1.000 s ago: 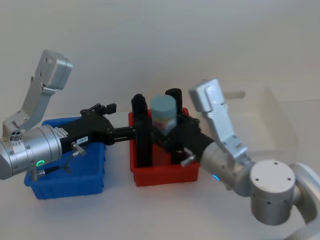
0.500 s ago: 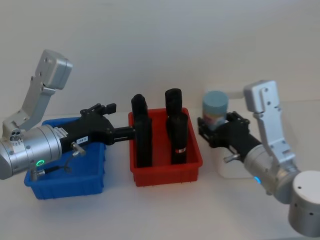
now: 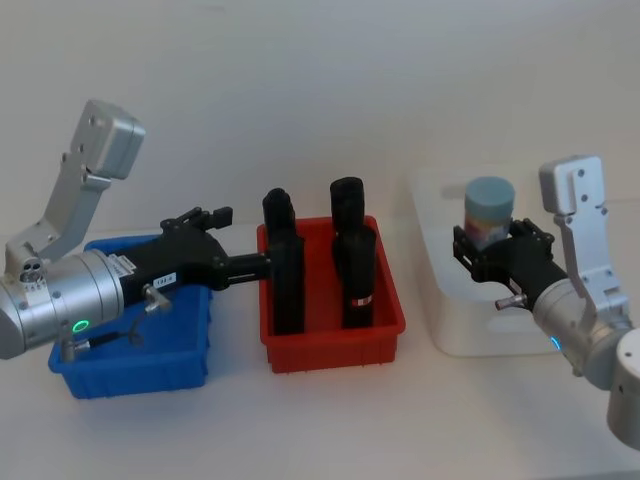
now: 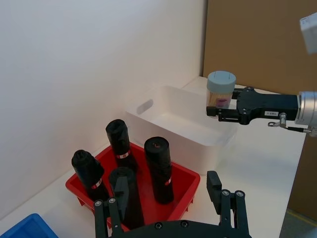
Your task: Pick the cotton swabs from the blue box and place them into the white box.
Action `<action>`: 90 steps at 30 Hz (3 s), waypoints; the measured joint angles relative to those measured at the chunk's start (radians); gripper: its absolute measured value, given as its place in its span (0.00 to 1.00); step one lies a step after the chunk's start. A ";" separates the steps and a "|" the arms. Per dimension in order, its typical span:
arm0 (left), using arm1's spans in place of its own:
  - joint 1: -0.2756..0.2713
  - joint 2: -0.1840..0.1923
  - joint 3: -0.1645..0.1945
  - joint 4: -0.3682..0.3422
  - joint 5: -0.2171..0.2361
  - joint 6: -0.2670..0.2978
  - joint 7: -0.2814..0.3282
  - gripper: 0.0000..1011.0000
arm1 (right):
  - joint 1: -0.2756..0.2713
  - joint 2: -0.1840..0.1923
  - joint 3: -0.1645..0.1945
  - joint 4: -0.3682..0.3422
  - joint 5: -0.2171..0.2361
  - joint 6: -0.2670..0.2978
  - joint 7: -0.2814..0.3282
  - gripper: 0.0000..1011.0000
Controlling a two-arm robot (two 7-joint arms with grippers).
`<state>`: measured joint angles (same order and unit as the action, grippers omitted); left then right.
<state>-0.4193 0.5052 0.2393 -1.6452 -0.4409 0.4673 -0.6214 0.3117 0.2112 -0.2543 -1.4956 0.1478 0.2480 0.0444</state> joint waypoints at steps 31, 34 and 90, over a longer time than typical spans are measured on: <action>0.000 0.000 0.000 0.000 0.000 0.000 0.000 0.99 | 0.138 -0.030 0.016 0.303 -0.035 -0.041 0.083 0.90; 0.000 0.000 0.000 0.000 0.000 0.000 0.000 0.99 | 0.140 -0.031 0.018 0.309 -0.035 -0.050 0.085 0.96; 0.073 -0.049 0.086 0.007 0.095 -0.182 0.244 0.99 | -0.122 0.061 0.039 -0.059 0.064 -0.214 0.019 0.99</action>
<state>-0.3463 0.4558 0.3257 -1.6378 -0.3455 0.2856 -0.3773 0.1897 0.2727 -0.2153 -1.5547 0.2116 0.0343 0.0635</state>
